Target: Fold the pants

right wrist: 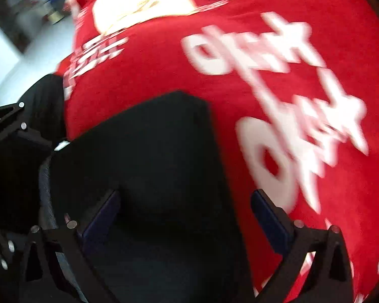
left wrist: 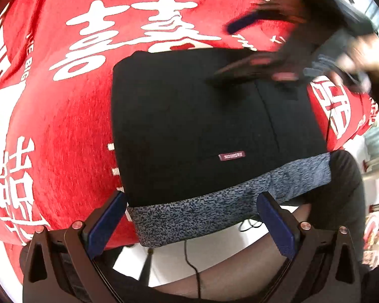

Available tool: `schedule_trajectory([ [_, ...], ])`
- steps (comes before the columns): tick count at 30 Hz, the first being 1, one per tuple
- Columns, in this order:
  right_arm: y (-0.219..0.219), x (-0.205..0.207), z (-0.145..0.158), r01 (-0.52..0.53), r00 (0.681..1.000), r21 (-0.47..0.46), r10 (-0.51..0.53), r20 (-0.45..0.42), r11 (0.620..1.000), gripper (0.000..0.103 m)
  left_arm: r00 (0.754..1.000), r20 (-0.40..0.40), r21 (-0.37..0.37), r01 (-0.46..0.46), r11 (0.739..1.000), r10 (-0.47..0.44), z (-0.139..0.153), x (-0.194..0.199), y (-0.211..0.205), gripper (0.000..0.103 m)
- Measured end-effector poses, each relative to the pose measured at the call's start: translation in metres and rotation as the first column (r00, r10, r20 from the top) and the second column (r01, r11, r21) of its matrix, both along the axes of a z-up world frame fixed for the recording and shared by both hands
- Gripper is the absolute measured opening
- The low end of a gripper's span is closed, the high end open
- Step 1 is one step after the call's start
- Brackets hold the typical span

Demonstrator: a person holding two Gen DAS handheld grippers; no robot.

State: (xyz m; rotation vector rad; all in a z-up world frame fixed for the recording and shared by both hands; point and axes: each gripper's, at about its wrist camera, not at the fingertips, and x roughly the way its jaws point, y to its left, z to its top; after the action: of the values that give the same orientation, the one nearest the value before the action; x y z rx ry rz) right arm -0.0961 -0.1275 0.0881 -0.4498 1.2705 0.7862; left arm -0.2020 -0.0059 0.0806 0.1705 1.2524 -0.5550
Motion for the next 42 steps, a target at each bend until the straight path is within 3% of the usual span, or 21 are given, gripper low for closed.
schedule_trajectory([
  [2, -0.027, -0.024, 0.023, 0.068, 0.997, 0.07, -0.07, 0.019, 0.995, 0.102, 1.0, -0.003, -0.015, -0.012, 1.0, 0.012, 0.002, 0.0, 0.001, 0.103],
  [5, -0.046, -0.085, 0.04, 0.063, 0.996, 0.097, -0.068, 0.06, 0.993, 0.102, 1.0, -0.009, 0.015, -0.024, 1.0, 0.024, -0.005, 0.007, -0.006, 0.103],
  [7, -0.04, -0.123, 0.032, 0.052, 0.995, 0.075, -0.058, 0.078, 0.996, 0.102, 1.0, -0.007, 0.048, -0.027, 0.998, 0.028, -0.012, 0.012, -0.012, 0.103],
  [10, -0.036, -0.155, 0.0, 0.071, 0.995, -0.036, -0.068, 0.071, 0.997, 0.102, 1.0, -0.005, 0.091, -0.014, 0.996, 0.014, -0.02, 0.015, -0.02, 0.103],
  [12, -0.049, -0.166, -0.018, 0.153, 0.988, -0.095, -0.149, 0.052, 0.984, 0.103, 1.0, -0.004, 0.094, -0.012, 0.995, 0.013, -0.017, 0.013, -0.019, 0.103],
  [13, -0.057, -0.169, -0.016, 0.2, 0.98, -0.067, -0.198, 0.031, 0.978, 0.103, 1.0, -0.004, 0.094, -0.011, 0.996, 0.011, -0.014, 0.012, -0.019, 0.103],
  [16, -0.092, -0.175, 0.005, 0.342, 0.94, 0.051, -0.342, -0.001, 0.938, 0.103, 1.0, 0.02, 0.094, 0.019, 0.995, -0.021, -0.004, 0.009, -0.019, 0.103],
  [19, -0.117, -0.17, 0.013, 0.455, 0.89, 0.051, -0.456, 0.006, 0.889, 0.103, 0.998, 0.045, 0.137, 0.035, 0.99, -0.042, -0.002, 0.013, -0.028, 0.103],
  [23, -0.128, -0.157, 0.021, 0.639, 0.767, 0.101, -0.641, -0.012, 0.763, 0.103, 0.994, 0.107, 0.19, 0.007, 0.982, -0.027, 0.0, 0.013, -0.045, 0.103],
  [28, -0.1, -0.157, 0.03, 0.734, 0.667, 0.085, -0.739, 0.095, 0.674, 0.103, 0.993, 0.115, 0.193, -0.016, 0.981, -0.007, -0.008, 0.012, -0.053, 0.103],
  [31, -0.086, -0.151, 0.009, 0.742, 0.67, 0.0, -0.741, 0.05, 0.671, 0.103, 0.993, 0.12, 0.172, -0.024, 0.985, 0.004, -0.012, 0.013, -0.051, 0.103],
  [34, -0.086, -0.154, 0.007, 0.73, 0.682, 0.017, -0.73, 0.042, 0.683, 0.103, 0.992, 0.122, 0.163, -0.014, 0.986, -0.007, -0.011, 0.013, -0.05, 0.103],
  [38, -0.113, -0.152, 0.008, 0.766, 0.641, 0.014, -0.765, 0.068, 0.643, 0.103, 0.994, 0.111, 0.152, -0.005, 0.988, -0.012, -0.013, 0.015, -0.049, 0.103],
  [42, -0.132, -0.146, -0.005, 0.787, 0.617, 0.008, -0.787, -0.004, 0.617, 0.103, 0.994, 0.109, 0.148, 0.0, 0.989, -0.016, -0.013, 0.015, -0.05, 0.103],
])
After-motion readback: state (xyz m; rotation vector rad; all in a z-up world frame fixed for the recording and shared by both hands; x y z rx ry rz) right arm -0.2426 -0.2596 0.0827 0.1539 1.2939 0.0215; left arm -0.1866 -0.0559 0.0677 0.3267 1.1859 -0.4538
